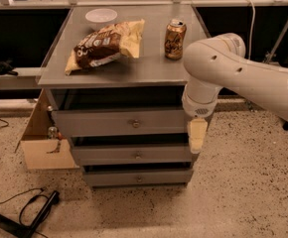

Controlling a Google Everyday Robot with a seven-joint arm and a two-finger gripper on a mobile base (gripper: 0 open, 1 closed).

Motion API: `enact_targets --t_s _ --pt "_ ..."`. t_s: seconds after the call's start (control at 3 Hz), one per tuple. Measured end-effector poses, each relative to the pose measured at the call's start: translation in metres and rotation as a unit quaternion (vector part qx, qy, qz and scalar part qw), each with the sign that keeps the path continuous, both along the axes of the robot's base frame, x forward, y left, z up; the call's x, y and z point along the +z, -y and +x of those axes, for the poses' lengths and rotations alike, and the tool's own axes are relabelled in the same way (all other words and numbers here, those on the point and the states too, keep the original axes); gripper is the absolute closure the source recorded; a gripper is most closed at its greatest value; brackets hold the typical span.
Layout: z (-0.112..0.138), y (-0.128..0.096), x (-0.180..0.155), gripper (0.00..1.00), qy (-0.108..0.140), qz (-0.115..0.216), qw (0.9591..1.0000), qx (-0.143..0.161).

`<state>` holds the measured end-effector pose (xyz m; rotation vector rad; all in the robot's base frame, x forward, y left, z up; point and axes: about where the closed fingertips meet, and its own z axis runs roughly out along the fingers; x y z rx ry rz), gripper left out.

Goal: Open top drawer

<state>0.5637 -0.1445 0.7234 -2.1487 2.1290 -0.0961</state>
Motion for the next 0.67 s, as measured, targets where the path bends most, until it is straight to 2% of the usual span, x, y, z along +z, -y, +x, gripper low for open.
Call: enact_targets --t_s 0.67 --pt "0.041 -0.002 -0.033 0.00 0.012 -0.018 0.9997 -0.006"
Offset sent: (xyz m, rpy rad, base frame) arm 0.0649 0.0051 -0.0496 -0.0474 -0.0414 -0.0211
